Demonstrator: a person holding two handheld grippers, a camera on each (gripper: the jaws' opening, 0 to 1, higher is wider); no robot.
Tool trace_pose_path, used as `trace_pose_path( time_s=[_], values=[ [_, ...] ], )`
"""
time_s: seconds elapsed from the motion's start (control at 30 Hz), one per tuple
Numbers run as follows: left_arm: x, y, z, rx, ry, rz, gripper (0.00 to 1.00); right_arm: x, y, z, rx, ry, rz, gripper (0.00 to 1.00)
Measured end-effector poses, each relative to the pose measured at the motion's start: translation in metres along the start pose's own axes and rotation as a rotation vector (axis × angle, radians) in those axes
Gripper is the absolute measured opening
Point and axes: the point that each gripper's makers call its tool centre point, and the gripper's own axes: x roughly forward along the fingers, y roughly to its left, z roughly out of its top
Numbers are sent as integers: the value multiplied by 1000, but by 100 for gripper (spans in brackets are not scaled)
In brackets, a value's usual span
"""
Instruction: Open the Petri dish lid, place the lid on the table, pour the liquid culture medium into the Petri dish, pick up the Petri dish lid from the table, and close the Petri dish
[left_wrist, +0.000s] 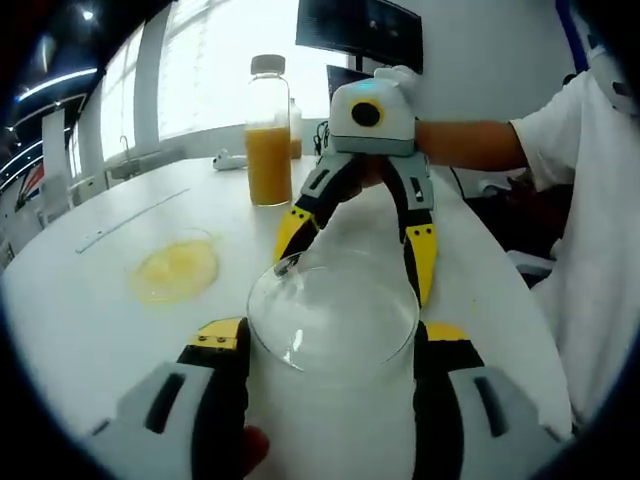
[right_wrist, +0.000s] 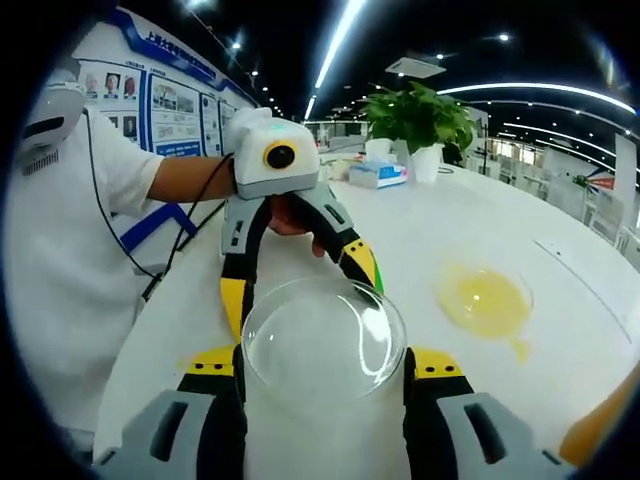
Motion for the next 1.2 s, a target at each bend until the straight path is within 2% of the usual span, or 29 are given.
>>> trace_pose_path(
  time_s=[0.43, 0.73, 1.2],
  values=[
    [0, 0, 0, 0, -1, 2, 57, 2, 1, -1, -10, 3, 10, 59],
    [1, -2, 1, 10, -15, 0, 57, 0, 3, -2, -10, 60, -1, 59],
    [-3, 11, 11, 46, -6, 31, 57, -5, -7, 15, -95, 99, -39, 59]
  ],
)
